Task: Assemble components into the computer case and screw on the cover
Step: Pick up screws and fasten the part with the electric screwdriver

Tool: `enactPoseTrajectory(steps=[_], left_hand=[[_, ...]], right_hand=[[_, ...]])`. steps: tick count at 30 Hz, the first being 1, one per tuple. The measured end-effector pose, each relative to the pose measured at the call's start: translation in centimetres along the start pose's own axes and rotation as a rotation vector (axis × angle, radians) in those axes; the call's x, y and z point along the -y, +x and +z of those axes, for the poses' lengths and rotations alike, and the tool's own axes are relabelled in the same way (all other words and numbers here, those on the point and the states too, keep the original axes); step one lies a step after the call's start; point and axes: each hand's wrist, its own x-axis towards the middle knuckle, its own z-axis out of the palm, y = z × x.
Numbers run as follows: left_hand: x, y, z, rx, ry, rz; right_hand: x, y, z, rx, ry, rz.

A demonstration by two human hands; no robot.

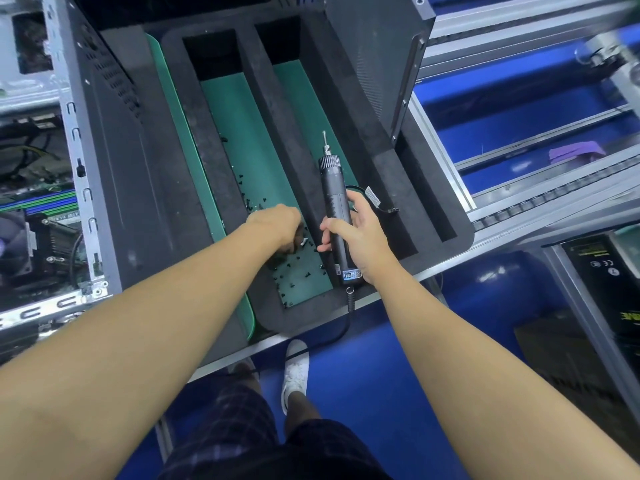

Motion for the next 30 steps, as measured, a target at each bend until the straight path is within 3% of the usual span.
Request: enactPoseTrajectory(steps=[7,14,24,30], left_hand=[[-2.2,0.0,4.3,0.105,0.158,0.0],[-3.0,0.6,7.0,-0.015,0.266,-0.031],[-2.4,0.6,6.3,0.014,0.051,-0.044],[-3.0,0.7,6.6,-0.059,0.134,-0.038]], right_hand=[[-0.2,0.1,-0.1,0.008,-0.004,-0.007],[-0.6,0.4,-0.3,0.004,-0.034,-0.005],[-0.5,0.2,-0.1,0.003,-0.013,0.006],[-0.6,0.3,-0.2,0.007,-0.009,0.004]])
